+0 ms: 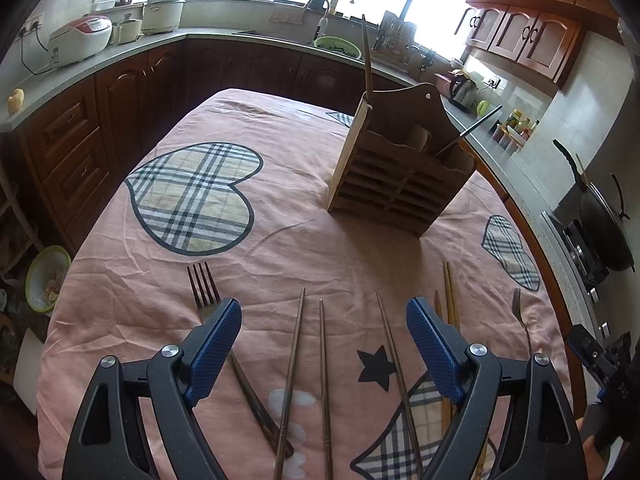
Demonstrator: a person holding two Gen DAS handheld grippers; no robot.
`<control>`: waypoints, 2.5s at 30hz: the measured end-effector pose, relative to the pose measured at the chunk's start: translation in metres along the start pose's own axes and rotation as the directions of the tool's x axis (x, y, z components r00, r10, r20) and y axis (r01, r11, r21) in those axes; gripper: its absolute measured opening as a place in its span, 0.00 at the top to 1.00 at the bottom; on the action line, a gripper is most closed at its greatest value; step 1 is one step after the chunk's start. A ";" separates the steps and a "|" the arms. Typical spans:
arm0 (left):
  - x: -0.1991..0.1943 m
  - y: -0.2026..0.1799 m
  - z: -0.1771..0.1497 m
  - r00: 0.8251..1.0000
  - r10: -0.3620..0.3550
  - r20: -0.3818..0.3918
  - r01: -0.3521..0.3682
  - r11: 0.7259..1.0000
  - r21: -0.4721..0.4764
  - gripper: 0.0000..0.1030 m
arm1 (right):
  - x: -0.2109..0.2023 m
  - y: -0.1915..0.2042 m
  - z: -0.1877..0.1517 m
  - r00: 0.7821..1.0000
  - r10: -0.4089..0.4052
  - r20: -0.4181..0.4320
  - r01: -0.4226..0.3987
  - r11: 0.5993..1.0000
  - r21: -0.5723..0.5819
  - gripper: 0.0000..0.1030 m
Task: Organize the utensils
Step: 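Move both tools back down over the remaining chopsticks, then grasp a metal chopstick with the left tool while the right tool grasps a wooden chopstick, then lift both chopsticks and carry them over the wooden utensil holder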
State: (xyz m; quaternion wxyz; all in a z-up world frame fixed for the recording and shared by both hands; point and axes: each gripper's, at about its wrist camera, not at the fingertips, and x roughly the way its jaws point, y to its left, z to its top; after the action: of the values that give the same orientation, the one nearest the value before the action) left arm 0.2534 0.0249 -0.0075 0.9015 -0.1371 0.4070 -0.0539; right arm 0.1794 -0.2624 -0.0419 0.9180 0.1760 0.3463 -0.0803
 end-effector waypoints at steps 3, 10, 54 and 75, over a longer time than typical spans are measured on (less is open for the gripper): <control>0.006 -0.005 0.000 1.000 0.002 -0.014 -0.002 1.000 0.011 0.18 | 0.001 -0.002 -0.002 1.000 -0.010 -0.002 0.010 1.000 0.001 0.02; 0.022 -0.017 -0.002 0.999 0.007 -0.054 -0.004 0.999 0.046 0.19 | 0.010 -0.002 -0.003 0.999 -0.032 -0.020 0.031 0.999 -0.013 0.05; 0.163 -0.084 0.003 0.966 0.041 -0.254 0.026 0.966 0.257 0.93 | 0.185 0.030 0.026 0.956 -0.065 -0.287 0.010 0.982 -0.189 0.92; 0.040 -0.052 0.021 0.981 -0.173 -0.086 0.182 0.976 0.123 0.97 | 0.060 0.026 0.058 0.989 0.128 -0.081 -0.132 0.990 -0.047 0.95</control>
State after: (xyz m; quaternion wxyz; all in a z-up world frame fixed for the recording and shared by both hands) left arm 0.2966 -0.0284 -0.0079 0.8841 -0.1117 0.4223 -0.1658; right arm 0.2666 -0.2616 -0.0338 0.9114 0.1773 0.3714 -0.0044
